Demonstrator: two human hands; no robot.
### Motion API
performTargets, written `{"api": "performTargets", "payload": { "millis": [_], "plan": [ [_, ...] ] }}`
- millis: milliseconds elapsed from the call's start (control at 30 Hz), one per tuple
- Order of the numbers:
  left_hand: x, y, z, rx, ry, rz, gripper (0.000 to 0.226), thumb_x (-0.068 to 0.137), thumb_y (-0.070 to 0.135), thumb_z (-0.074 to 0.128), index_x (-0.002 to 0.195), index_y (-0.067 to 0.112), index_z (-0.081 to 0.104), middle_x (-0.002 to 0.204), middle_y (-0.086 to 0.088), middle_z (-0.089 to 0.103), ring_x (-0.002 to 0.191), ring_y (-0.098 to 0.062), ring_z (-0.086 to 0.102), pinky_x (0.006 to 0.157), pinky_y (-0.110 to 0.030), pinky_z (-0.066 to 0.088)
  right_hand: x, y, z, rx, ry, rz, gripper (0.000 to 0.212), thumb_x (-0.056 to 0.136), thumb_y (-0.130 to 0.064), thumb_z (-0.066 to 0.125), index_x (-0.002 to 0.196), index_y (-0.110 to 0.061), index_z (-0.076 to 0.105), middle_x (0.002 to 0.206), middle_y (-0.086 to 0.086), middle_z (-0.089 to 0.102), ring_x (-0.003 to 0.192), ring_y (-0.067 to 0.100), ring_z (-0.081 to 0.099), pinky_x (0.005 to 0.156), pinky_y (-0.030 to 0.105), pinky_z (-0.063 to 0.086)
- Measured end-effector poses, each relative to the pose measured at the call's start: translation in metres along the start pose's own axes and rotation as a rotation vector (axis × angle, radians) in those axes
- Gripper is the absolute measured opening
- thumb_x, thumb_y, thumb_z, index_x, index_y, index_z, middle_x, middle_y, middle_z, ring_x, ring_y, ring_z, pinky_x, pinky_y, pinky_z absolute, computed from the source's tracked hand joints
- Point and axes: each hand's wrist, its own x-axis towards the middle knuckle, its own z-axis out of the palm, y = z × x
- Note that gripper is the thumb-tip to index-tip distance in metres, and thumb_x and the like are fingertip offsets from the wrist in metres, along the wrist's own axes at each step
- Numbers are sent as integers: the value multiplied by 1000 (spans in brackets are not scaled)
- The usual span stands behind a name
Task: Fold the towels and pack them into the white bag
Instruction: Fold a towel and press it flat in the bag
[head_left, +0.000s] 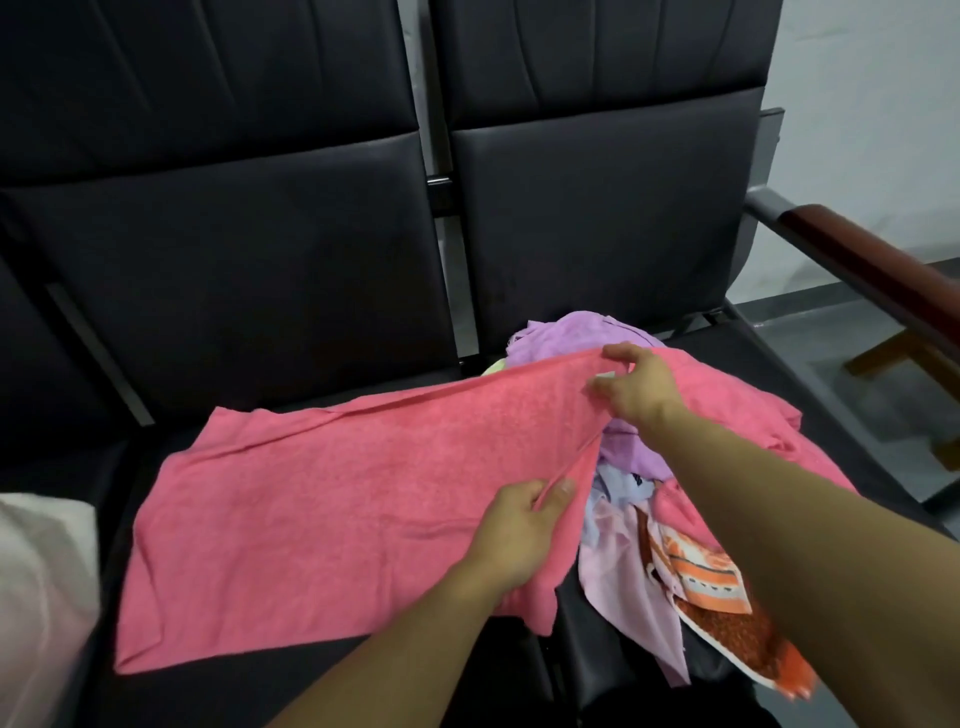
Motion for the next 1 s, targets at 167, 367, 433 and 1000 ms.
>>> {"api": "performTargets", "payload": {
  "millis": [167,367,433,1000],
  "plan": [
    [-15,27,26,-31,-145,-2,50,101,54,52,62,25,40,60,4,32,54,-12,33,53,-33,26,-8,2,-40,-198,75,-38,54,78,5,75,130,-6,63,116,13,68,90,20,61,85,28,48],
    [-29,60,48,-71,-158,62,51,104,50,48,61,25,33,52,14,26,47,-3,26,46,-26,23,-13,-13,-75,-362,162,4,48,76,6,68,120,-12,72,113,14,72,103,34,68,96,42,55],
    [-33,61,40,-68,-159,68,51,103,52,48,61,25,36,54,14,29,50,-4,29,50,-29,25,-18,-24,-68,-332,174,-27,45,75,4,70,118,-11,73,113,14,72,102,35,68,94,45,56],
    [-88,-30,-189,-318,145,-48,43,105,50,45,83,22,68,76,8,69,73,-12,66,71,-25,54,-65,-145,222,-298,-230,-243,59,79,-11,82,134,-6,62,139,10,61,127,21,58,106,27,44]
  ]
}}
